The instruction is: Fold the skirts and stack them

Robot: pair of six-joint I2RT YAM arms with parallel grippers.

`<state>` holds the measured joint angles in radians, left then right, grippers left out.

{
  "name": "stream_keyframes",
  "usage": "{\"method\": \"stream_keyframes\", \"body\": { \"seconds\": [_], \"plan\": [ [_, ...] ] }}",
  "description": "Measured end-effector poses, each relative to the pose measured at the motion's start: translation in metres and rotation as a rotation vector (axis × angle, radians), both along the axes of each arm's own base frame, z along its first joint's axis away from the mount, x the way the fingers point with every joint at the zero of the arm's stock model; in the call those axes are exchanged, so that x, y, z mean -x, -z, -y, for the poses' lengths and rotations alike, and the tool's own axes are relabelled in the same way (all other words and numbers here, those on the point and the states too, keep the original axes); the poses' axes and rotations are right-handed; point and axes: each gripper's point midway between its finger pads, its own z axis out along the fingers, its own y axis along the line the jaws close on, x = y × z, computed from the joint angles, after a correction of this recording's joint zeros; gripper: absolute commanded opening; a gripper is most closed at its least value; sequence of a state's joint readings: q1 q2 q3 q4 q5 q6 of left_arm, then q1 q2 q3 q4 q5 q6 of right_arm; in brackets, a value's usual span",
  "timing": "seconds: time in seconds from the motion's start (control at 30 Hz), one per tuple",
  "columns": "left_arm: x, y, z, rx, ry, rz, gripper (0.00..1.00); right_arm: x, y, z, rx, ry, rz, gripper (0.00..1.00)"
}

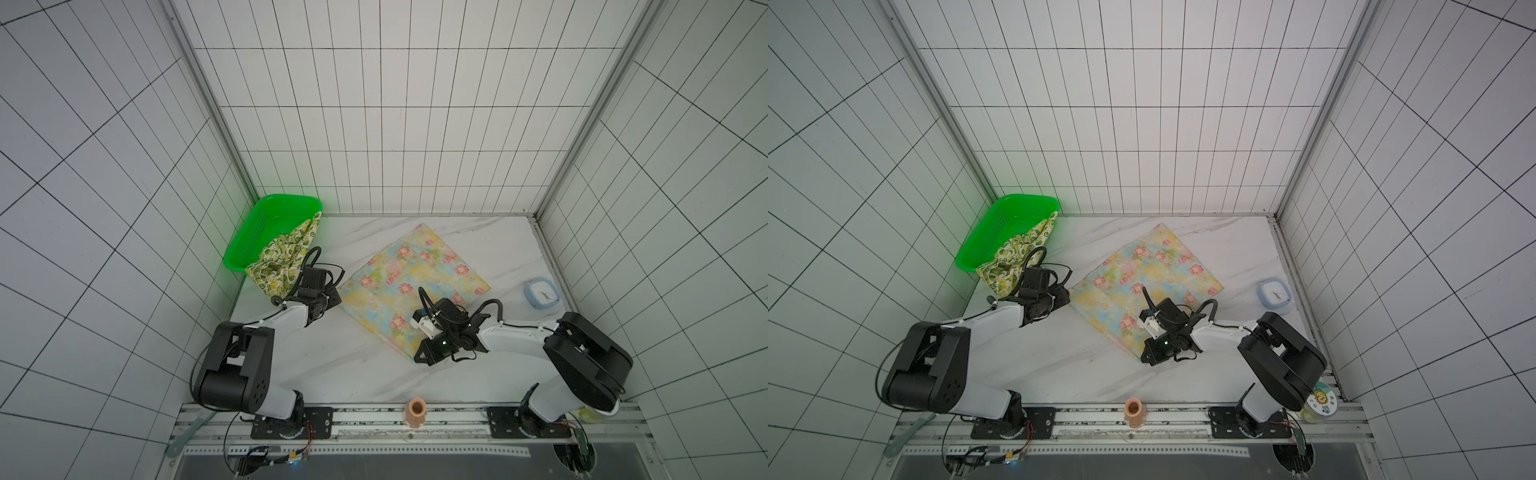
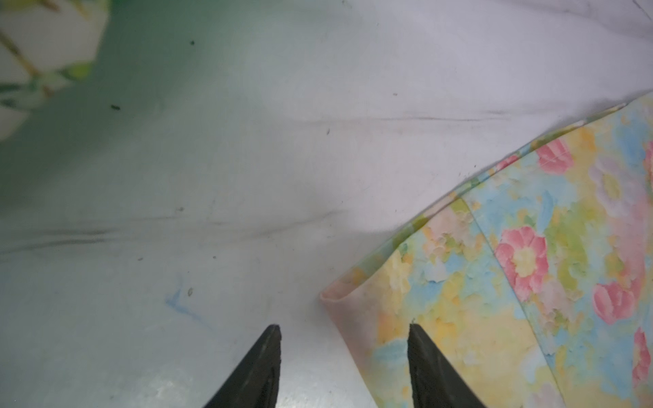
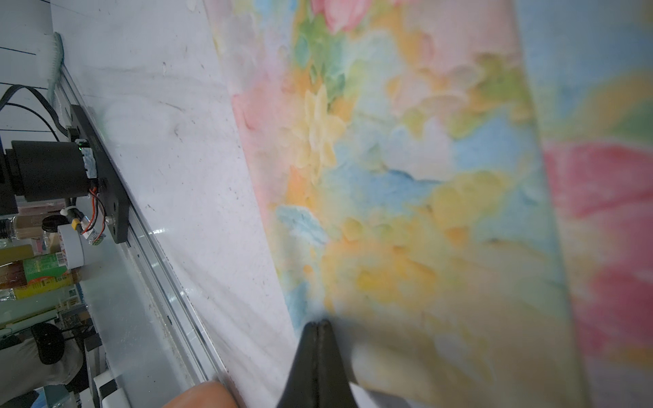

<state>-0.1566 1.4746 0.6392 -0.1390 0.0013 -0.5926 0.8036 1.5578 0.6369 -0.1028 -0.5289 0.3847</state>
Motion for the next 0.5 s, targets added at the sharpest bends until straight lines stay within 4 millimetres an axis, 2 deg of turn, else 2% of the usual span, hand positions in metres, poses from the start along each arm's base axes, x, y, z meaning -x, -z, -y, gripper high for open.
{"method": "stream_keyframes", "body": {
  "seconds": [0.1, 0.4, 0.5],
  "plan": [
    [0.009, 0.01, 0.002, 0.025, 0.0, -0.019, 0.54, 0.0, 0.0, 0.0, 0.0, 0.0, -0.002, 0.0],
    [0.005, 0.008, 0.013, 0.106, -0.003, 0.037, 0.5, -0.001, 0.0, 0.001, -0.002, 0.004, -0.007, 0.0],
    [0.003, 0.008, 0.014, 0.119, -0.011, 0.048, 0.46, -0.001, 0.0, 0.001, -0.002, 0.004, -0.007, 0.0]
  ]
}}
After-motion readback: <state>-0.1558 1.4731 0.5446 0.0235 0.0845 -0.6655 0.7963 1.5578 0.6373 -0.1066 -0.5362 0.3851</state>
